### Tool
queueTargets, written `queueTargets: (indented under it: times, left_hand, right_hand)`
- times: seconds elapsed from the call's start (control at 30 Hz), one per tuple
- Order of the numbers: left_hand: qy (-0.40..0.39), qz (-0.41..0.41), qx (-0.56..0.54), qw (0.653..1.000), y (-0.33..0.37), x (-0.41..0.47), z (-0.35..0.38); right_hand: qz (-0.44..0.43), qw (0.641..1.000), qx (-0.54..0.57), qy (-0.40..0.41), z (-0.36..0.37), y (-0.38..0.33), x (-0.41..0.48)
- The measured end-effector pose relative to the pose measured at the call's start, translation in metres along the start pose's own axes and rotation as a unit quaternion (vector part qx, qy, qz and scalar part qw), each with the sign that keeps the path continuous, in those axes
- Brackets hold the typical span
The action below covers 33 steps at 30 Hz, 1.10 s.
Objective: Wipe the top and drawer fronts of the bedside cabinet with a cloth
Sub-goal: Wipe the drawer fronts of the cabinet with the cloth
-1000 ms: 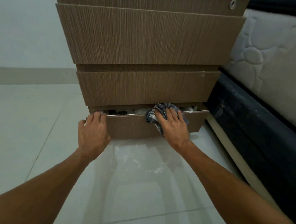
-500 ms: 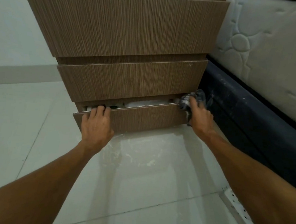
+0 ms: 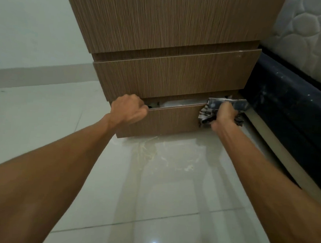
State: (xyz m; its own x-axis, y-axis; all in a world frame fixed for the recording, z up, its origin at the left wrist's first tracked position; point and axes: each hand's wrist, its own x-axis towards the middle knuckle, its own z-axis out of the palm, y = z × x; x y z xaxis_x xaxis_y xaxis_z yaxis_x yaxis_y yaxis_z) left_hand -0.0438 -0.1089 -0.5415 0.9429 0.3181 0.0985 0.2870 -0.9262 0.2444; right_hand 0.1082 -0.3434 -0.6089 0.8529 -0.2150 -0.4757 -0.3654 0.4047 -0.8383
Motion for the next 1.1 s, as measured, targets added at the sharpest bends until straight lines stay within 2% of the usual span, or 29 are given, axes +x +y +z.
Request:
queueTargets:
  times: [0.2, 0.47, 0.57, 0.8, 1.1]
  left_hand:
    - [-0.065, -0.028, -0.070, 0.995, -0.001, 0.011, -0.007]
    - [-0.097, -0.006, -0.093, 0.991, -0.007, 0.015, -0.011]
    - [-0.098, -0.011, -0.073, 0.992, -0.007, 0.015, -0.013]
    - [-0.099, -0.011, -0.100, 0.990, -0.007, 0.013, -0.013]
    - [-0.069, -0.007, -0.071, 0.995, 0.001, 0.012, -0.010]
  right_hand:
    - [0.039, 0.999, 0.026, -0.006, 0.049, 0.022, -0.075]
    - [0.136, 0.987, 0.052, -0.060, 0.092, 0.077, -0.129]
    - [0.176, 0.980, 0.027, -0.093, 0.112, 0.105, -0.140]
    - [0.289, 0.928, 0.087, -0.219, 0.128, 0.132, -0.190]
    - [0.320, 0.903, 0.190, -0.215, 0.113, 0.148, -0.183]
